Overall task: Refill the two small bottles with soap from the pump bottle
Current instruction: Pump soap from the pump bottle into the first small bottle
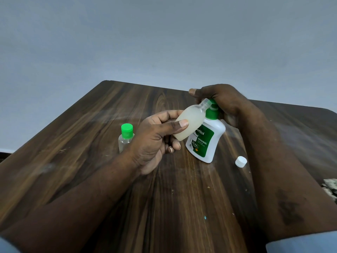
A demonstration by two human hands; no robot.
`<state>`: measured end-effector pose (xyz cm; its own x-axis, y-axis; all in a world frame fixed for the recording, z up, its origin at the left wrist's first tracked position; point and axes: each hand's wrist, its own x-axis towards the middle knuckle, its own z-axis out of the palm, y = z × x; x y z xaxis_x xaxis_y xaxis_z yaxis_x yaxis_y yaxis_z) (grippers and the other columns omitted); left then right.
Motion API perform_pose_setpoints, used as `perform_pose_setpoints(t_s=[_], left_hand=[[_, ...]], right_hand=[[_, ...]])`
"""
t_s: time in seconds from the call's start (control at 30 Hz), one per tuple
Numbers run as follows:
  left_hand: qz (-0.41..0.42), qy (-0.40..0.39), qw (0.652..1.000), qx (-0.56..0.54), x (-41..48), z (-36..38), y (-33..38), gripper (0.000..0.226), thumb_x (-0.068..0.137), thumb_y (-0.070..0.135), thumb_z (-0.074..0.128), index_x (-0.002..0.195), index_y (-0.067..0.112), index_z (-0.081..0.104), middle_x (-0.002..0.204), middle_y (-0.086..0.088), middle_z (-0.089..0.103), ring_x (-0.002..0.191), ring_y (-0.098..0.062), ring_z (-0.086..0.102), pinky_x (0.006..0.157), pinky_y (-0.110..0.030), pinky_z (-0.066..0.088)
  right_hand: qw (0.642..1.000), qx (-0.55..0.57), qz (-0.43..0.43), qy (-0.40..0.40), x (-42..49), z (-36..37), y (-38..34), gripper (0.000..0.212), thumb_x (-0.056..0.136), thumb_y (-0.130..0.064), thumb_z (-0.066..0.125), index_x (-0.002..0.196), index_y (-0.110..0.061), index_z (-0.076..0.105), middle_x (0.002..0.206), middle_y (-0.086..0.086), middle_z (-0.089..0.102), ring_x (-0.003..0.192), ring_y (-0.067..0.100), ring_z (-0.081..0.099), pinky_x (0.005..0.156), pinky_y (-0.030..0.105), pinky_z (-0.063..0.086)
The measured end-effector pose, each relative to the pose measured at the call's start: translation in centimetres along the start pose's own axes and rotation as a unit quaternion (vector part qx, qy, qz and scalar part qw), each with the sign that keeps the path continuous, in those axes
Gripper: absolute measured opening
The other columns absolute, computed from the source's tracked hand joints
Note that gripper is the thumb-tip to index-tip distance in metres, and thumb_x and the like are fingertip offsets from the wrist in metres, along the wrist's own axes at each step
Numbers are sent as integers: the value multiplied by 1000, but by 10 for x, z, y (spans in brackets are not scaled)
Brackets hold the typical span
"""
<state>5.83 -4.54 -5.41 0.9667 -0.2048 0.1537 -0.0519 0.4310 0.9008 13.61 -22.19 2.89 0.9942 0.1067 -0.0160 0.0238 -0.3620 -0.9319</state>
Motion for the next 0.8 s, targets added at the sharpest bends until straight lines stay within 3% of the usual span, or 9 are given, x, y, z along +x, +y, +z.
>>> perform_pose_setpoints(t_s=[0.1,0.33,0.63,0.8], left_hand=[[-4,1,1000,0,0,0,0,42,79,20,71,119,6,68,83,-9,72,43,-11,51,39,-18,33],[-3,0,1000,-4,0,0,1,41,80,19,70,118,6,68,81,-9,71,43,-10,51,38,-17,34],[-2,4,1000,0,0,0,0,43,79,19,71,120,5,67,83,-11,71,42,-11,51,38,-18,33],[-4,3,1000,2,1,-1,-1,42,80,19,71,120,6,68,83,-11,71,43,-11,51,38,-17,33]], right_hand=[[1000,0,3,2,-1,1,0,29,84,-37,83,83,-12,69,80,4,70,73,21,64,80,40,54],[1000,-4,-9,8,-3,0,-4,28,88,-38,80,80,-14,68,73,-1,68,62,13,61,62,28,49],[1000,0,1,7,-2,1,0,30,85,-36,83,86,-10,68,82,5,69,74,21,62,76,38,52],[1000,-6,-3,-1,-1,0,-1,31,86,-38,82,80,-12,66,75,2,67,66,18,61,69,34,50]])
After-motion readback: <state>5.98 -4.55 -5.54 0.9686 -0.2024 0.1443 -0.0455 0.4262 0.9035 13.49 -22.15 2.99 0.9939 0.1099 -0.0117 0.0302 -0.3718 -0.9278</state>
